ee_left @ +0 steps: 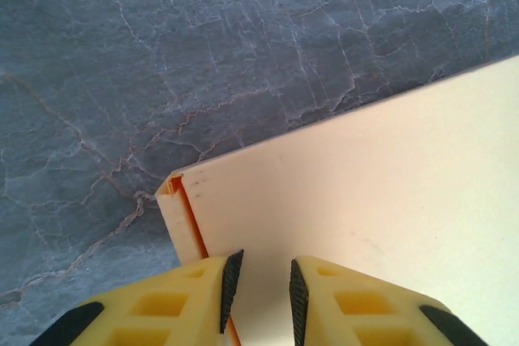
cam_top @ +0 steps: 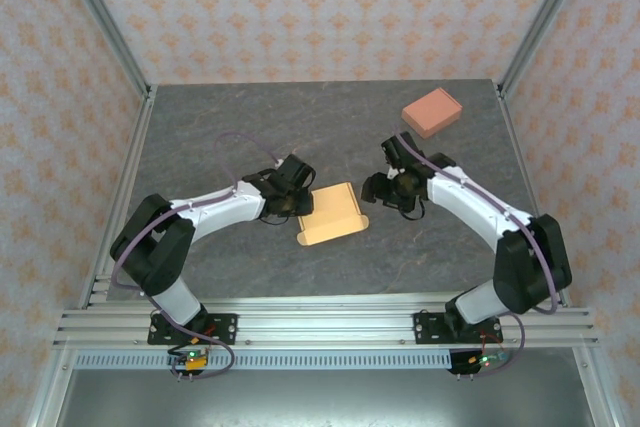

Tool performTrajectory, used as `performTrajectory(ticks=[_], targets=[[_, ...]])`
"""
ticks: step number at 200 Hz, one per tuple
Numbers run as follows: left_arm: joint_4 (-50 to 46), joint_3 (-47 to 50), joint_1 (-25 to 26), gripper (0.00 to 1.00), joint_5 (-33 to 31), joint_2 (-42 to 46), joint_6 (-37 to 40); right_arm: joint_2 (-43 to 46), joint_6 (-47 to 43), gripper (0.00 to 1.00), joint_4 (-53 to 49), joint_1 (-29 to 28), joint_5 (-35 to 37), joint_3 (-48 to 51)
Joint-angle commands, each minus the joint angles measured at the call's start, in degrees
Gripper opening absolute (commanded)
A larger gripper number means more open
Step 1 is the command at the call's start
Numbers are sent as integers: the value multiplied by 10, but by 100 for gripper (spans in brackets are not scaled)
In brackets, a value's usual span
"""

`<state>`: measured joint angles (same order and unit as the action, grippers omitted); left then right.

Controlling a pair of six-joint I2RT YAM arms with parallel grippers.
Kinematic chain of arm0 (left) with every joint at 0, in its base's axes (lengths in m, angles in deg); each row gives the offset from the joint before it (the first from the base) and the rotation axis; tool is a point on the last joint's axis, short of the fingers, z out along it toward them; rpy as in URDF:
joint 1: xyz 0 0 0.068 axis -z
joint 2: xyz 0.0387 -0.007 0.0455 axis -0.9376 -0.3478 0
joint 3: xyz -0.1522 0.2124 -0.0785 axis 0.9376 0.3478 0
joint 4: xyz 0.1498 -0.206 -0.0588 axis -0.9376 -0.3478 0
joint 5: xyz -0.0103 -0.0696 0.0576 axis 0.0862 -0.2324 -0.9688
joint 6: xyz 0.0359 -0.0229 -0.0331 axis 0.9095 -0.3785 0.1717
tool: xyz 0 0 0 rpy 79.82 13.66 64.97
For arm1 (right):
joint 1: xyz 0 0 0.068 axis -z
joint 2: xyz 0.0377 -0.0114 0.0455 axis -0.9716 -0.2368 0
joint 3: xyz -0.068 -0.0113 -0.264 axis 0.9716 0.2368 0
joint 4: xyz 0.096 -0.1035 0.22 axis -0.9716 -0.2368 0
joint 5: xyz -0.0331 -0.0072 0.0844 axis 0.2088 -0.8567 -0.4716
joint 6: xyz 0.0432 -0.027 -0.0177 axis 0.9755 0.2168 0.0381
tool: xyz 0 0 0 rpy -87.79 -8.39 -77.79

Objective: Fold the paper box

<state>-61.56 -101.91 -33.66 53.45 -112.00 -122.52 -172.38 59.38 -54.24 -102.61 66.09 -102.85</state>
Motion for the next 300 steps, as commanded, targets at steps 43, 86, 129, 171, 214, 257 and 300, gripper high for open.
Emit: performTrajectory(ticks=[43, 86, 129, 171, 214, 257, 300], targets=[[-28, 15, -20, 29, 32, -26, 20, -71, -92, 67, 50, -3, -70, -5], [6, 52, -34, 24, 30, -19, 46, -137, -63, 70, 110, 25, -192, -8], [24, 76, -42, 20, 37, -18, 48, -183, -57, 72, 119, 32, -267, -21], [33, 104, -48, 13, 20, -3, 46, -195, -47, 73, 130, 35, -279, -24], [45, 120, -51, 12, 27, 8, 45, -201, -47, 74, 130, 39, -304, -29], [64, 132, -59, 10, 39, 9, 47, -220, -37, 75, 148, 38, -345, -32], [75, 131, -63, 10, 55, 3, 50, -228, 1, 67, 192, 38, -395, -25]])
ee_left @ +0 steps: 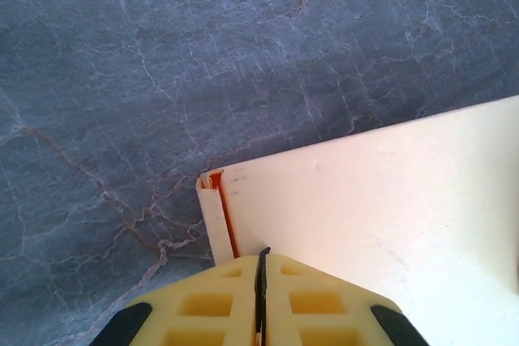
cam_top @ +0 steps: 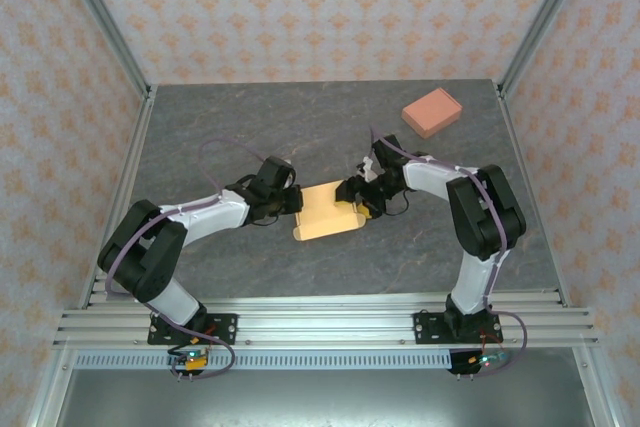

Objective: Fold the paper box

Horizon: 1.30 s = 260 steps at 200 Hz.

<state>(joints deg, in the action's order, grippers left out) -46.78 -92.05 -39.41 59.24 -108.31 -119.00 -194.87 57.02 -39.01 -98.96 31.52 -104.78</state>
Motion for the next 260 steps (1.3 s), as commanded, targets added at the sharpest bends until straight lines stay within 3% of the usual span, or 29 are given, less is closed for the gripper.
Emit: performTrajectory(ticks=[1, 28, 49, 61, 73, 97, 117, 133, 156, 173, 189, 229, 235, 260], targets=[[-73, 33, -6, 11, -2, -33, 15, -2, 26, 67, 40, 2, -50, -6], [-63, 31, -7, 17, 3, -17, 15, 9, 81, 60, 73, 3, -67, 5], [-51, 31, -7, 32, 13, 14, 15, 20, 134, 55, 89, 3, -67, 15], [-43, 32, -7, 45, 13, 43, 15, 31, 164, 53, 96, 3, -66, 22], [-49, 24, -7, 49, -3, 81, 15, 44, 191, 50, 95, 3, -62, 27], [-48, 16, -5, 70, -30, 173, 71, 71, 254, 46, 90, 4, -58, 37], [39, 72, -3, 78, -39, 259, 144, 94, 297, 45, 58, 11, -53, 38], [160, 150, 1, 82, 19, 316, 237, 100, 306, 45, -8, 27, -52, 30], [315, 259, 61, 84, 13, 360, 404, 99, 308, 45, -81, 57, -70, 31], [293, 279, 111, 86, 12, 364, 533, 95, 304, 45, -106, 72, -91, 36], [246, 274, 128, 86, -5, 345, 619, 90, 305, 45, -114, 78, -109, 41], [302, 273, 130, 87, -59, 257, 696, 67, 301, 45, -133, 79, -124, 30], [312, 268, 132, 96, -64, 241, 704, 65, 304, 45, -134, 79, -124, 29], [378, 253, 136, 96, -87, 173, 726, 62, 308, 44, -133, 79, -128, 26]])
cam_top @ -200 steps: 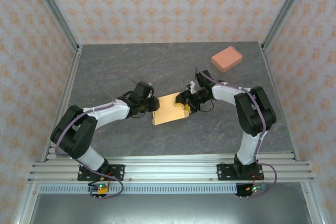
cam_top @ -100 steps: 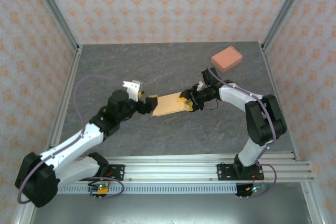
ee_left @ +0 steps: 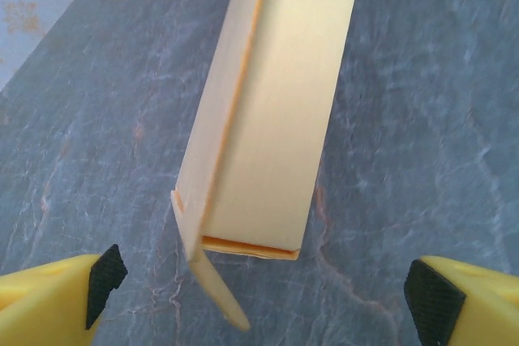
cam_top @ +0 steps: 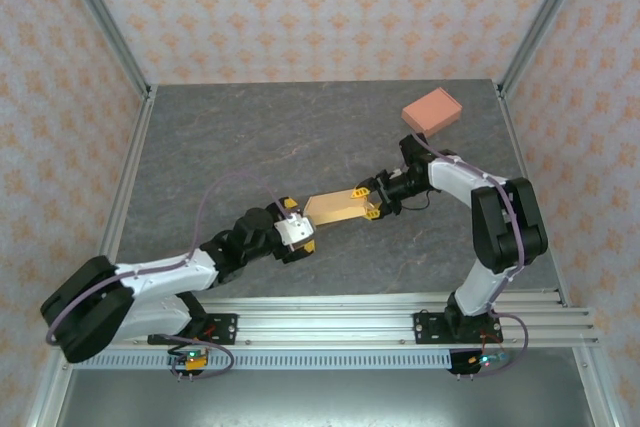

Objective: Fold the paper box

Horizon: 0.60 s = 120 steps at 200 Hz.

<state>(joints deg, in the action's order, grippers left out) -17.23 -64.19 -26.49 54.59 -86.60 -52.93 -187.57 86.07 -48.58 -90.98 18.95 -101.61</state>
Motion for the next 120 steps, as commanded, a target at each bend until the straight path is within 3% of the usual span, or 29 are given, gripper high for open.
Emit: performTrajectory(ticks=[1, 41, 58, 69, 101, 120], targets=[[83, -27, 7, 96, -40, -46, 66, -11, 17, 44, -37, -1, -2, -6], [77, -68, 10, 69, -1, -103, 93, -12, 19, 45, -37, -1, -9, -4], [70, -70, 10, 45, 15, -99, 84, -11, 19, 52, -33, -1, -9, -2], [41, -74, 10, 35, 32, -88, 87, -4, 22, 60, -32, -1, -4, -1], [-88, -115, 10, 37, 50, -58, 69, 35, 26, 70, -15, 8, 27, -1], [-193, -162, 2, 38, 69, -53, 47, 95, -2, 71, 0, 20, 95, 6]])
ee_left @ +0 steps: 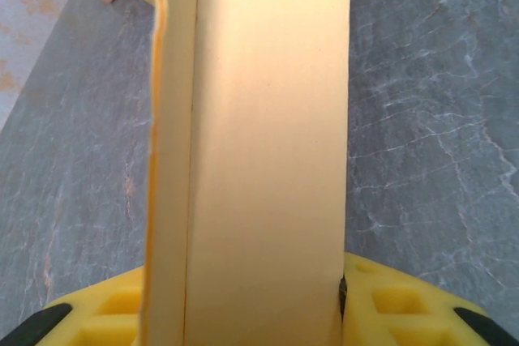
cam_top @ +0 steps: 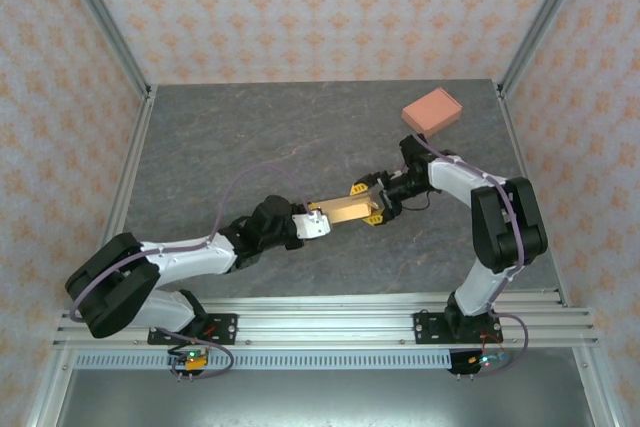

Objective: Fold the paper box

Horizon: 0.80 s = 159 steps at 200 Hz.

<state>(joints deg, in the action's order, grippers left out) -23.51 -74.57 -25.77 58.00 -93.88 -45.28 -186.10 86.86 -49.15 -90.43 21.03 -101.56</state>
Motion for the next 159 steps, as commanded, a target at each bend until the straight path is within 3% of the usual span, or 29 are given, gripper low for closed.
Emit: performTrajectory(ticks=[1, 25, 59, 79, 102, 120, 159], targets=[[-135, -60, -6, 39, 37, 20, -31, 85, -11, 72, 7, 16, 80, 7], [-231, -110, -16, 39, 55, 5, -53, 190, -73, 73, 69, 19, 170, 38], [-311, -158, -46, 40, 113, -25, -80, 371, -310, 72, 129, 19, 361, 127], [-361, -186, -61, 40, 128, -42, -81, 437, -412, 68, 195, 14, 368, 192], [-395, -210, -72, 40, 133, -54, -74, 427, -482, 64, 186, -37, 370, 194], [-415, -230, -78, 40, 139, -68, -70, 393, -522, 53, 172, -85, 396, 178], [-441, -272, -82, 41, 157, -104, -63, 326, -570, 40, 182, -126, 402, 150]])
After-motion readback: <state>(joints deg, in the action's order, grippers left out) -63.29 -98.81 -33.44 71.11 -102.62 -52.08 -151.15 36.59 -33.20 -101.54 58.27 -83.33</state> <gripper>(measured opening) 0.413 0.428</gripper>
